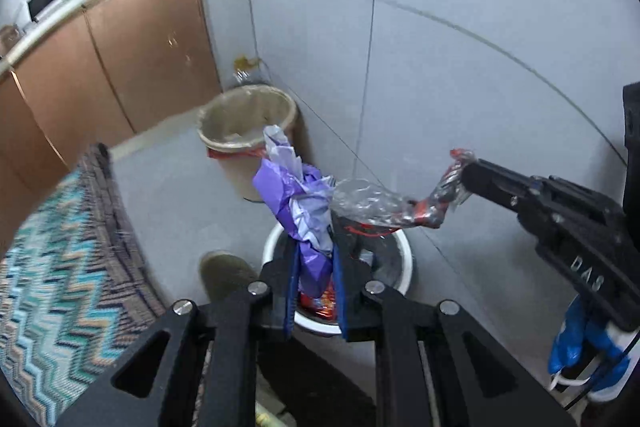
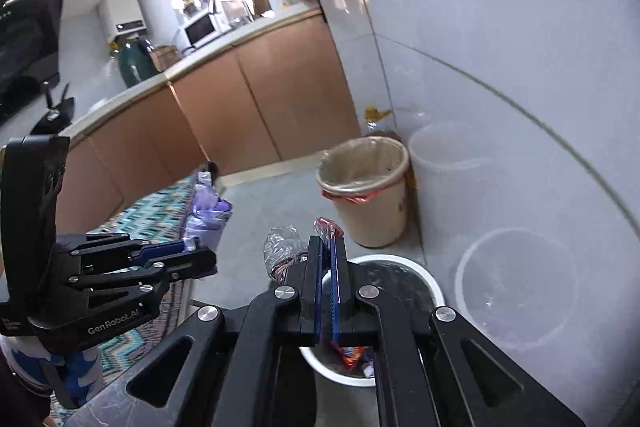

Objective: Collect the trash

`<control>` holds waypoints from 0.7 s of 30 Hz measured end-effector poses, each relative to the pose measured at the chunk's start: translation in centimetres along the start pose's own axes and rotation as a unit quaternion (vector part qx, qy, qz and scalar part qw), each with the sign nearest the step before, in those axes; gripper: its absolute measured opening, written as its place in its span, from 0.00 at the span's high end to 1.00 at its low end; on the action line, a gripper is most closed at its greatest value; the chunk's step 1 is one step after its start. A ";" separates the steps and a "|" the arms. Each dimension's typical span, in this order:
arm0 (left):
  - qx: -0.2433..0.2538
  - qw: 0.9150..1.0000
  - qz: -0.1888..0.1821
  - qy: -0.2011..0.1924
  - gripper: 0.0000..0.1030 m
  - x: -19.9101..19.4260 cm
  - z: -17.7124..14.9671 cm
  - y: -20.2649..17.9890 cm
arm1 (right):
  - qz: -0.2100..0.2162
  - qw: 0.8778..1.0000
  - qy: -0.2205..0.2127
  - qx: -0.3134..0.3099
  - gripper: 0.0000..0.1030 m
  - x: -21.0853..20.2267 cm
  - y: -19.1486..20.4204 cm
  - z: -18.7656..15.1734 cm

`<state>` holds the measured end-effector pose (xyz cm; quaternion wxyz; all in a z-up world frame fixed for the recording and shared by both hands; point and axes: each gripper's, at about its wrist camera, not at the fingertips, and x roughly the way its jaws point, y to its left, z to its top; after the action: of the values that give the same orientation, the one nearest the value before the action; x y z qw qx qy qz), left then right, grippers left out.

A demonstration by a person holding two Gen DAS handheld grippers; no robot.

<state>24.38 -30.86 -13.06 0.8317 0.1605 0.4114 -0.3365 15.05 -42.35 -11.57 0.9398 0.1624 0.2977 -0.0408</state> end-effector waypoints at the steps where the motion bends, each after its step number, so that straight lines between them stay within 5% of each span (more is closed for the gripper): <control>1: -0.003 1.000 -0.007 0.009 0.86 1.0 0.1 -0.1 | -0.005 1.000 0.004 0.001 0.96 0.7 -0.3 -0.1; 12: -0.047 0.994 -0.055 0.076 0.81 8.5 0.3 0.4 | -0.035 0.998 0.049 0.018 0.93 7.0 -2.7 -1.2; 14: -0.055 0.994 -0.058 0.079 0.76 9.2 0.3 0.6 | -0.037 0.998 0.055 0.022 0.88 7.7 -3.1 -1.4; 16: -0.062 0.993 -0.063 0.079 0.72 9.6 0.2 0.9 | -0.043 0.997 0.059 0.025 0.71 8.2 -3.4 -1.8; 21: -0.073 0.992 -0.070 0.078 0.68 9.7 -0.1 1.2 | -0.050 0.996 0.062 0.027 0.66 8.4 -3.6 -2.5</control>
<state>29.40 -34.07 -20.87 0.7812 0.0958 0.5086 -0.3490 19.98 -44.78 -19.33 0.9115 0.1750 0.3623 -0.0858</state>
